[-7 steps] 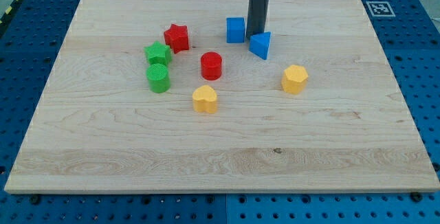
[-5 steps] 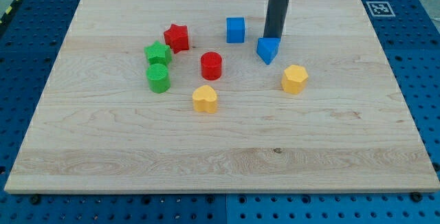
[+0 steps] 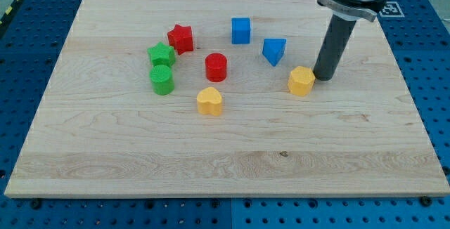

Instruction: Push the yellow hexagon towards the yellow heart

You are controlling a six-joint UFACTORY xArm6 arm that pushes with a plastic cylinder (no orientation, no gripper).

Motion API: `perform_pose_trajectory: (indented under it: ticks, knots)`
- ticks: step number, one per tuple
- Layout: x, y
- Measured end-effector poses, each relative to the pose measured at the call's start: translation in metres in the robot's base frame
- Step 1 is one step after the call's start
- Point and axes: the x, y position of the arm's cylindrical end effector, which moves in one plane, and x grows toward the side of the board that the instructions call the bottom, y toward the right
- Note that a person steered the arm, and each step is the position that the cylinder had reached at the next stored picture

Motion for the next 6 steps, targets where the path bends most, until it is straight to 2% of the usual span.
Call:
perform_pose_trajectory:
  ticks: [3, 6]
  knots:
    - [0.024, -0.035]
    - [0.022, -0.042]
